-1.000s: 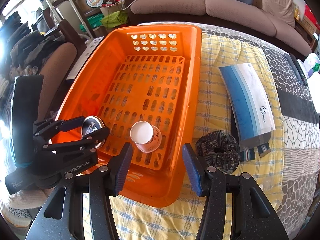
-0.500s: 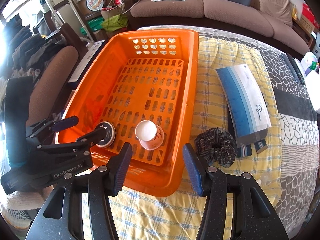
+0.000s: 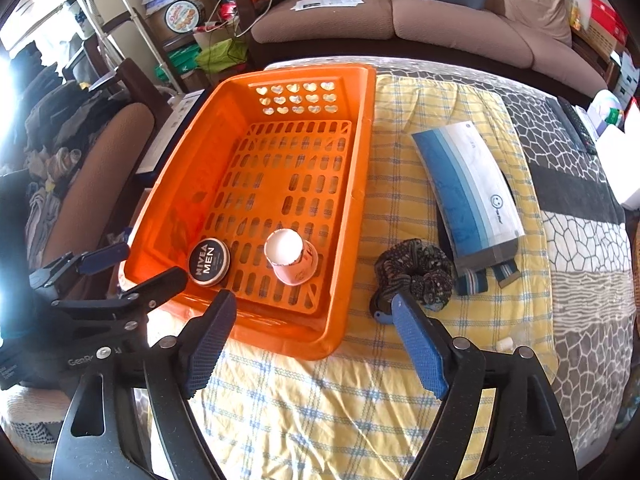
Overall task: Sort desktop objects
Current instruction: 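Lift both grippers up and away from the orange basket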
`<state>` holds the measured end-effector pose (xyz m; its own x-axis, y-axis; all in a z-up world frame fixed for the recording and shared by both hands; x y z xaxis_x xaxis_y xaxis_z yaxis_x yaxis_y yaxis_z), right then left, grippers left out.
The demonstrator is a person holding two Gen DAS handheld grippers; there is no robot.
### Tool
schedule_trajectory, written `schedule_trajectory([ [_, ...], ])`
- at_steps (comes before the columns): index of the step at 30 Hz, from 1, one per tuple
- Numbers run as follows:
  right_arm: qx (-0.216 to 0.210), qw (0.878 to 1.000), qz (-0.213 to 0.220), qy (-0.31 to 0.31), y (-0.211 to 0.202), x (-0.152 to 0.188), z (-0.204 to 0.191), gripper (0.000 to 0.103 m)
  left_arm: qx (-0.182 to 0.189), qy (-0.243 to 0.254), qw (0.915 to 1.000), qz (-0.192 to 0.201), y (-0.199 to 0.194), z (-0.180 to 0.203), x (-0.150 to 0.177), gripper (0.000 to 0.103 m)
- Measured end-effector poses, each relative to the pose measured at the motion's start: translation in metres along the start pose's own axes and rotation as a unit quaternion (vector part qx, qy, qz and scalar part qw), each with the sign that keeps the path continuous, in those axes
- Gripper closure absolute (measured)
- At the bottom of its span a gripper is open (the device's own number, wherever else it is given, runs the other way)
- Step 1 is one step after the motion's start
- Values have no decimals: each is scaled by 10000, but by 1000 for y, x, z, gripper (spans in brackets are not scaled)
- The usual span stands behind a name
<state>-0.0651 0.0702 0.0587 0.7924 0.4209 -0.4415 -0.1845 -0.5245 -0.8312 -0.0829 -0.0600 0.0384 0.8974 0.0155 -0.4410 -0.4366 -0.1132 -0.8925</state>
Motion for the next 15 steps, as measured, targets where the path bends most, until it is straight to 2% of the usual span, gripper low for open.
schedule_trajectory([
  [1,23,10000,9,8,-2,1,1,20,36,-3,10000,-6,-2,1,1,9],
  [3,1,10000,32,47,-6,4,3,18,148,-10,9999,-5,-6,4,3,1],
  [5,-75,9999,5,99,-9,8,7,17,295,-13,9996,-16,-10,8,6,0],
  [8,-165,9995,61,246,-16,12,15,16,296,49,9996,0,-17,16,9,0],
  [9,-219,9993,100,280,-19,13,17,14,273,80,9996,16,-19,18,11,0],
  [12,-599,9974,166,377,-25,17,23,0,206,128,9997,80,-26,22,13,0],
  [13,-717,9964,158,425,-26,18,25,0,201,131,9997,100,-29,24,14,0],
  [15,-654,9966,131,476,-29,23,32,0,210,128,9996,134,-34,26,15,0],
])
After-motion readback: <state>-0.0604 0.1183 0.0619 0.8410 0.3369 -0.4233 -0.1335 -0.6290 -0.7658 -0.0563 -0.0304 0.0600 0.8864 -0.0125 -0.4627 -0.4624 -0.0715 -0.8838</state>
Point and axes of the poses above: each gripper's, at about its wrist camera, not at the fingertips, and y roughly the way its jaws point, z to its right, x to its underside, the point moved 5 cm from there along y, roughly the way its jaws point, and after that the axes turned 13 degrees about -x, right-handed, at the moved point
